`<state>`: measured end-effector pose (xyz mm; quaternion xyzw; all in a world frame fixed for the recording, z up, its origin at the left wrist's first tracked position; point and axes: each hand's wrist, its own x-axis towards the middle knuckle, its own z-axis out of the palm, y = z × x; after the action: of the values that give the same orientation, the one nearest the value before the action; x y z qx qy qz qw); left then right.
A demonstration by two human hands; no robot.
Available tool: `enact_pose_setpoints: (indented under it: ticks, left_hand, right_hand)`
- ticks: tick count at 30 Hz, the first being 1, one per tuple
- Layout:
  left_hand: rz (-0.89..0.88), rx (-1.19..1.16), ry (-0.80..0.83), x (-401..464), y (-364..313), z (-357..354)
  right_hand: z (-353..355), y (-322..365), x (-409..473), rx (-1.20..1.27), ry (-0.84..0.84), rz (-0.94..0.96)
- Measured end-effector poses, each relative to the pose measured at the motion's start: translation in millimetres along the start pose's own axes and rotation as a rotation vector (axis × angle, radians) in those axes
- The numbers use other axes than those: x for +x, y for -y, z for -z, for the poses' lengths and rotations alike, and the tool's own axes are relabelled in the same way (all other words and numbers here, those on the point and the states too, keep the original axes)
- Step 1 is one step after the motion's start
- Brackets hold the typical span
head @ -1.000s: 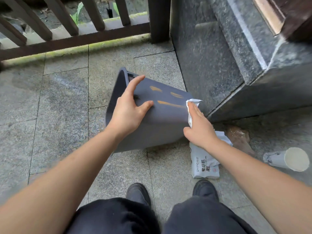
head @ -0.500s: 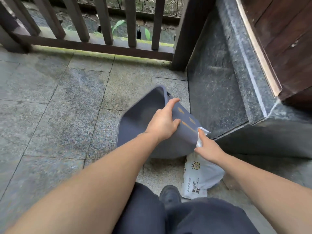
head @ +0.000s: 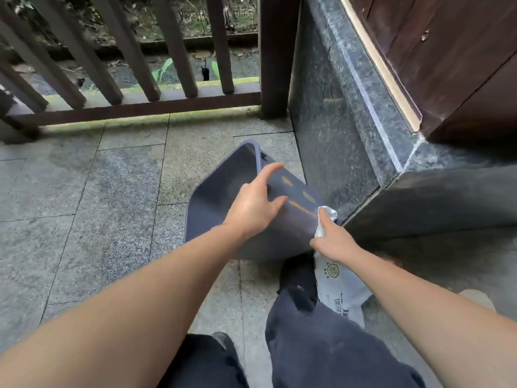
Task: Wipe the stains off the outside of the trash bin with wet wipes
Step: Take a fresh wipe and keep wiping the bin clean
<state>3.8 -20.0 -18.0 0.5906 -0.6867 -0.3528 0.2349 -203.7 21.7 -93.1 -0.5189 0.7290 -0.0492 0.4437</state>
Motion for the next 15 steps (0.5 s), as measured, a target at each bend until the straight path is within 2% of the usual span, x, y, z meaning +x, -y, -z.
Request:
enact_pose_setpoints:
  ticks: [3, 9, 15]
  left_hand:
    - [0.006, -0.012, 0.012, 18, 0, 8]
    - [0.037, 0.011, -0.113, 28, 30, 32]
    - [0.015, -0.145, -0.212, -3, 69, 44]
  right_hand:
    - [2, 4, 1, 0.04, 0.001, 0.008]
    - [-3, 23, 4, 0.011, -0.009, 0.06]
    - [-37, 48, 17, -0.047, -0.208, 0.231]
